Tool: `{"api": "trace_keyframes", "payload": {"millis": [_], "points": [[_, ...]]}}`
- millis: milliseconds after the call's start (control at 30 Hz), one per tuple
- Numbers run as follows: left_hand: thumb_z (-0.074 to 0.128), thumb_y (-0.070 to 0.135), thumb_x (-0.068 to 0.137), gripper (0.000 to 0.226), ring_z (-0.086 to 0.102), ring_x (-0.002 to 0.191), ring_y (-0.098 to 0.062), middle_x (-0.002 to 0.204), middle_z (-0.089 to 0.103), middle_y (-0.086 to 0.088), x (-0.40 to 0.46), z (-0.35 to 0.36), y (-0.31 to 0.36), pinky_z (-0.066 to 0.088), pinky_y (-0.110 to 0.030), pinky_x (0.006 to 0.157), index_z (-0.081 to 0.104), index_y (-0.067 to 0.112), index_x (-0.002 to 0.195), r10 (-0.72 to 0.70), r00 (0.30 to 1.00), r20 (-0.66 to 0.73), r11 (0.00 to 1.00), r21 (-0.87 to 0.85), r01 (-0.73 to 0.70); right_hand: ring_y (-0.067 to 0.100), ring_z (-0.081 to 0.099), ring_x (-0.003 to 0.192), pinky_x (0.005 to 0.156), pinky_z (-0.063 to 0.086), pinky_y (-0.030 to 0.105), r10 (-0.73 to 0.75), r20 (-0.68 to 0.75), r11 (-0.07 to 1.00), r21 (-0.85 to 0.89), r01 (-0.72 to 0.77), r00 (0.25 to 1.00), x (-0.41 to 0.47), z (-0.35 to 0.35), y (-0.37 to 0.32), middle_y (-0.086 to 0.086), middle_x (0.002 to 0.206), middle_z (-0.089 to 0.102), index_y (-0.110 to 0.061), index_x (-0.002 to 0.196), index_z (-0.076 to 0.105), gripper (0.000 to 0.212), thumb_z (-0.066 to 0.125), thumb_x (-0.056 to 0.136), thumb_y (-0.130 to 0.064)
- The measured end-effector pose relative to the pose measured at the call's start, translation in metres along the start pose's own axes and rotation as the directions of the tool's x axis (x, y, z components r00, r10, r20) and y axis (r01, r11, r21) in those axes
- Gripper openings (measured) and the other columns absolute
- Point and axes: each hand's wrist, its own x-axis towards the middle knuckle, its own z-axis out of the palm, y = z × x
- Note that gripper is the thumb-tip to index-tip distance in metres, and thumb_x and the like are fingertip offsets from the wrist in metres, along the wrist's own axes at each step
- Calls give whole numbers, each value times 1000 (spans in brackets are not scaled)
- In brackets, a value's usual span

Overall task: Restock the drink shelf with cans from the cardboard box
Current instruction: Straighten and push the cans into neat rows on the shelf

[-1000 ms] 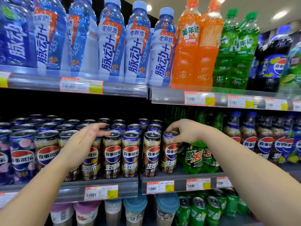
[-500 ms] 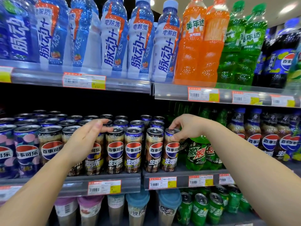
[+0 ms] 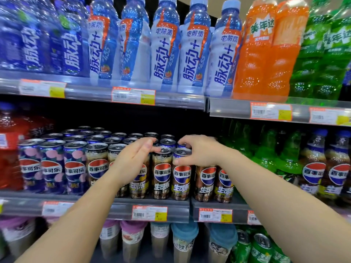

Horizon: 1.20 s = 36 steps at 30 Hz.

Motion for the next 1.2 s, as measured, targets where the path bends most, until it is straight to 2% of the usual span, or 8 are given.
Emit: {"api": "trace_keyframes", "payload": {"millis": [67, 200, 600, 767, 867, 933, 1000, 1200], "points": [[19, 68, 85, 71, 37, 105, 32, 101, 45, 59, 0, -2, 0, 31, -9, 85, 58, 26, 128, -2, 1000, 3, 1000, 8, 2, 25, 49, 126, 110, 27, 48, 53, 32, 989, -137, -48, 998, 10, 7, -8, -4, 135, 55, -33, 136, 45, 78, 57, 73, -77], [21, 65, 88, 68, 36, 104, 33, 98, 45, 60, 1, -3, 0, 29, -7, 85, 58, 25, 128, -8, 1000, 21, 1000, 21, 7, 24, 48, 126, 114, 19, 49, 34, 22, 992, -120, -32, 999, 13, 7, -4, -6, 133, 57, -35, 131, 49, 72, 59, 73, -75], [27, 71, 79, 65, 49, 113, 15, 113, 67, 24, -1, -11, 5, 36, -15, 90, 51, 37, 128, -26, 998, 66, 983, -179, 37, 29, 36, 134, 110, 19, 49, -5, -22, 984, -176, 1, 1000, 20, 8, -28, -1, 143, 48, -37, 143, 36, 89, 55, 68, -81], [57, 43, 90, 32, 53, 111, 11, 117, 62, 22, -3, -30, 15, 40, -19, 99, 56, 36, 121, -9, 1000, 24, 998, -59, 10, 26, 45, 128, 106, 23, 45, -29, 10, 987, -155, 30, 1000, 31, 15, -49, -3, 133, 57, -34, 138, 45, 79, 56, 72, -77], [69, 58, 73, 59, 44, 120, 3, 122, 54, 21, 1, -46, 4, 30, -26, 107, 60, 31, 124, 111, 994, -15, 922, 374, -97, 24, 46, 126, 106, 21, 46, -40, 0, 993, -111, 40, 999, 33, 14, -41, -5, 129, 59, -36, 133, 49, 73, 60, 72, -75], [48, 91, 55, 91, 44, 127, -9, 129, 58, 11, 4, -54, -7, 29, -42, 112, 59, 33, 126, 113, 993, 24, 840, 531, -108, 24, 45, 126, 108, 19, 46, -52, -2, 996, -79, 52, 999, 33, 13, -38, -6, 130, 59, -36, 132, 51, 72, 62, 71, -74], [31, 100, 45, 110, 43, 130, -16, 132, 57, 5, 3, -59, -16, 28, -47, 112, 56, 34, 129, 76, 996, 47, 816, 571, -89, 24, 44, 127, 109, 18, 46, -48, -7, 998, -52, 47, 999, 34, 14, -37, -6, 131, 59, -38, 130, 52, 70, 64, 70, -73], [24, 103, 37, 122, 45, 129, -17, 133, 57, 6, -8, -73, -34, 25, -49, 112, 57, 30, 129, 23, 1000, -16, 799, 601, -9, 24, 40, 130, 110, 20, 46, -50, -26, 995, -87, 47, 998, 41, 12, -58, -7, 135, 56, -39, 139, 41, 82, 58, 70, -79]]}}
